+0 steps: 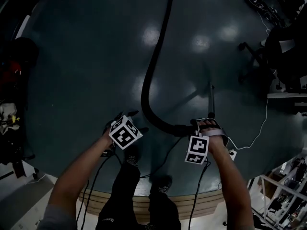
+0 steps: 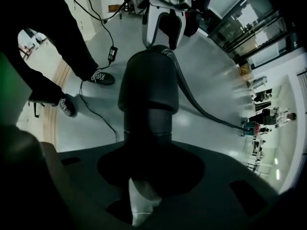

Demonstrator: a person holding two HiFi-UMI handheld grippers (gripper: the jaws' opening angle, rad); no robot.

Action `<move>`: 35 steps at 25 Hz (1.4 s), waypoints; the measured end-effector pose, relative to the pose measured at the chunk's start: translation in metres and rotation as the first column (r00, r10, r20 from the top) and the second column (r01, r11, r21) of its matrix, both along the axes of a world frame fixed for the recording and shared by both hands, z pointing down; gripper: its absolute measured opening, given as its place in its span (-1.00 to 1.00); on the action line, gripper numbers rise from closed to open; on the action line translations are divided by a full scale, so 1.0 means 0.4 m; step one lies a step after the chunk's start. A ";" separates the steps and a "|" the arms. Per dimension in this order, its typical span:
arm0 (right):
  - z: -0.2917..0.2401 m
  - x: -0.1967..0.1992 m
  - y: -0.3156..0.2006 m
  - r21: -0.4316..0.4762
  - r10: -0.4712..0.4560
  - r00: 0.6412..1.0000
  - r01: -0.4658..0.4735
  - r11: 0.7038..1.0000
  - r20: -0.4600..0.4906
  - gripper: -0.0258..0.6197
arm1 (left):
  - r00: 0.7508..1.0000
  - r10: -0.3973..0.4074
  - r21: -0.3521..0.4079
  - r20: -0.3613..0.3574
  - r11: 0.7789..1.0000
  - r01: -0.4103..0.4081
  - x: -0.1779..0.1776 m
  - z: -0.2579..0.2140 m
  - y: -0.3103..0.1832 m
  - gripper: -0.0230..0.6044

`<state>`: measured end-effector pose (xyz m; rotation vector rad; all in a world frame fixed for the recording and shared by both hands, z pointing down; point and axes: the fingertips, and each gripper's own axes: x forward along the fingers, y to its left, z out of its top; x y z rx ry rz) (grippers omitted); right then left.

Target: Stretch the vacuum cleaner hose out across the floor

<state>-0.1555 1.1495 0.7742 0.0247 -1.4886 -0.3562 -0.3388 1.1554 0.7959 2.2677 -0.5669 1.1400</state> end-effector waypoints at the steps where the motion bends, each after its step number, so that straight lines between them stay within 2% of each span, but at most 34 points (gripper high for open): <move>1: 0.026 -0.002 0.034 -0.031 -0.004 1.000 0.004 1.000 0.006 -0.52 | 0.999 0.026 -0.014 -0.022 1.000 -0.027 0.036 0.002 0.043 0.20; 5: 0.133 -0.008 0.174 -0.211 0.024 0.995 -0.003 0.978 0.101 -0.52 | 0.980 0.191 0.004 -0.061 0.982 -0.191 0.193 0.021 0.187 0.20; 8: 0.231 -0.001 0.258 -0.367 0.120 0.977 -0.047 0.929 0.178 -0.52 | 0.958 0.283 0.041 -0.047 0.959 -0.281 0.276 0.088 0.254 0.20; 11: 0.362 0.016 0.323 -0.464 0.211 0.957 -0.098 0.881 0.198 -0.52 | 0.943 0.331 0.015 -0.038 0.944 -0.331 0.307 0.201 0.304 0.20; 13: 0.467 0.014 0.363 -0.471 0.248 0.953 -0.139 0.871 0.176 -0.52 | 0.932 0.362 0.006 -0.023 0.932 -0.362 0.299 0.288 0.334 0.20; 18: 0.717 0.023 0.453 -0.419 0.245 0.968 -0.200 0.886 0.056 -0.52 | 0.911 0.412 -0.016 0.020 0.911 -0.411 0.294 0.479 0.386 0.20; 21: 0.815 0.040 0.507 -0.468 0.253 0.967 -0.229 0.853 -0.013 -0.52 | 0.904 0.427 -0.051 0.004 0.903 -0.427 0.322 0.566 0.413 0.20; 24: 0.882 0.035 0.526 -0.508 0.253 0.966 -0.242 0.826 -0.049 -0.51 | 0.893 0.450 -0.059 0.021 0.892 -0.449 0.326 0.655 0.422 0.20; 27: 0.934 0.031 0.545 -0.517 0.281 0.959 -0.264 0.815 -0.047 -0.49 | 0.882 0.470 -0.061 0.020 0.881 -0.468 0.334 0.736 0.446 0.20; 31: 0.970 0.018 0.574 -0.535 0.344 0.939 -0.284 0.795 0.013 -0.48 | 0.868 0.496 -0.064 0.006 0.867 -0.495 0.342 0.818 0.483 0.19; 35: 1.006 0.018 0.587 -0.486 0.381 0.920 -0.295 0.823 0.087 -0.47 | 0.851 0.524 -0.058 0.002 0.850 -0.523 0.368 0.876 0.513 0.19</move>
